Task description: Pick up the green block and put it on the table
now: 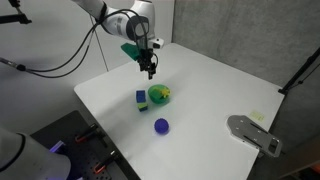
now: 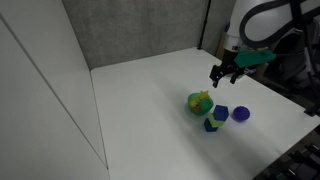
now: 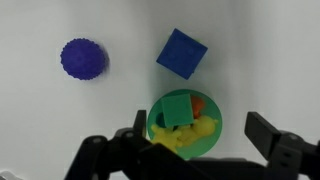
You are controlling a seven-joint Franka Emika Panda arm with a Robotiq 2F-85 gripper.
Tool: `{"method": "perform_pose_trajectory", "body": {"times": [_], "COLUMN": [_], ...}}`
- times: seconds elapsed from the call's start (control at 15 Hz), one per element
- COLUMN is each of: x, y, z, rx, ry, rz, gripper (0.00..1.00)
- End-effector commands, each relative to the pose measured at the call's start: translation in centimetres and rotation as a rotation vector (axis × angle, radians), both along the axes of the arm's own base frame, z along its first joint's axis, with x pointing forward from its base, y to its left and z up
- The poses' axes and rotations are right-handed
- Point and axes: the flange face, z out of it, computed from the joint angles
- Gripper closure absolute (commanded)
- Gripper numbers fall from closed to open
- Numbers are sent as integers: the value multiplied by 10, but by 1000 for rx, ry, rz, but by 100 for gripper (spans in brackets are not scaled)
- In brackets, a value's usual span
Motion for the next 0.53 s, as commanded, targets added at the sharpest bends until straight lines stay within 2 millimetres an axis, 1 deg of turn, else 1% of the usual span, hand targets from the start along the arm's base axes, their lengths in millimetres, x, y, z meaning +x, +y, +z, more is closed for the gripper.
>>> {"method": "perform_pose_trajectory", "body": {"times": [0.0,0.27,0.47], "x": [18,28,36], "y": [-8,-11,-14], "z": [-37,-82,-110], "rx": [-8,-28,-37], "ry": [-4,-13,-5], "rz": [-24,-28,-28], "gripper": [0,0,0]}}
